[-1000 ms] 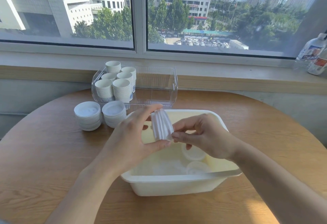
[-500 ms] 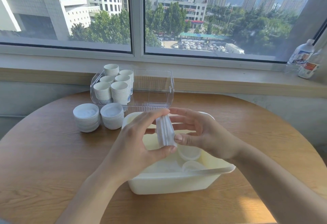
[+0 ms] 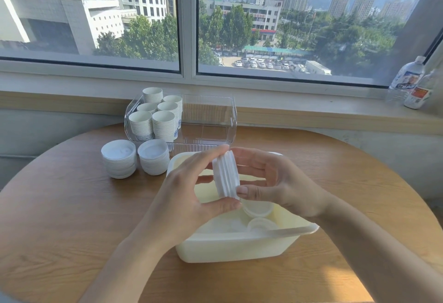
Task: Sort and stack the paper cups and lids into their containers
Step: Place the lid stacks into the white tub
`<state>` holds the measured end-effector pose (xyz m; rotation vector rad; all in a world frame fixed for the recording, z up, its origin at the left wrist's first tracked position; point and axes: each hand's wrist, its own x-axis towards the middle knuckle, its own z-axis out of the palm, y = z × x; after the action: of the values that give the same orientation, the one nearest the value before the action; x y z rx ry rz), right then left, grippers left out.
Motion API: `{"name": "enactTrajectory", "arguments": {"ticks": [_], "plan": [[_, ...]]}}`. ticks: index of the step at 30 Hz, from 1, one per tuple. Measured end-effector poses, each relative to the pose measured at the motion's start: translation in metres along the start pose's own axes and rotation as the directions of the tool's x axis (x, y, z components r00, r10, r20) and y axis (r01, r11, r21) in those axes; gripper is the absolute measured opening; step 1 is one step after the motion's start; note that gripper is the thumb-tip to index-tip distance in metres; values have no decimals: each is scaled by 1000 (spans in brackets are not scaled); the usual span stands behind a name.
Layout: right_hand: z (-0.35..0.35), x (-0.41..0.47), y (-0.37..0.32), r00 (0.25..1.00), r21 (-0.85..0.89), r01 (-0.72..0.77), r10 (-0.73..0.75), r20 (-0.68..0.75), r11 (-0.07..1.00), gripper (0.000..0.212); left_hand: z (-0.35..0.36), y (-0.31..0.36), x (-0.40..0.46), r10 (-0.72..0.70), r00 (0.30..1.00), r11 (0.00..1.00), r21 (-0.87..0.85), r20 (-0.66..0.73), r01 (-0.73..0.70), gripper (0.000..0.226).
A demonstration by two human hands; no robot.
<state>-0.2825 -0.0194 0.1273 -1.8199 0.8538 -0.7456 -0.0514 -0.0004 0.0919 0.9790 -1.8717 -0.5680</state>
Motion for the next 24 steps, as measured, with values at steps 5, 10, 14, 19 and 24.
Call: {"name": "enactTrajectory", "arguments": {"ticks": [5,10,14,19,24], "plan": [[-1,2,-5,999,-48,-30,31,17,998,68,-1,0,-1,26,1000,1000,10,1,-26,87],[-1,5,-4,999,-50,-37,38,8,998,67,-2,3,1,60,998,996,62,-5,-60,79],[-9,9,1,992,-175,-119,125,22,977,75,-7,-4,0,81,997,979,184,20,-83,72],[-27,11,19,955,-715,-220,295,-20,664,49,-16,-20,-8,35,999,965,262,-20,-28,76],[-7,27,44,864,-891,-205,503,29,404,37,-15,-20,-12,8,999,958,286,-42,4,79]]}}
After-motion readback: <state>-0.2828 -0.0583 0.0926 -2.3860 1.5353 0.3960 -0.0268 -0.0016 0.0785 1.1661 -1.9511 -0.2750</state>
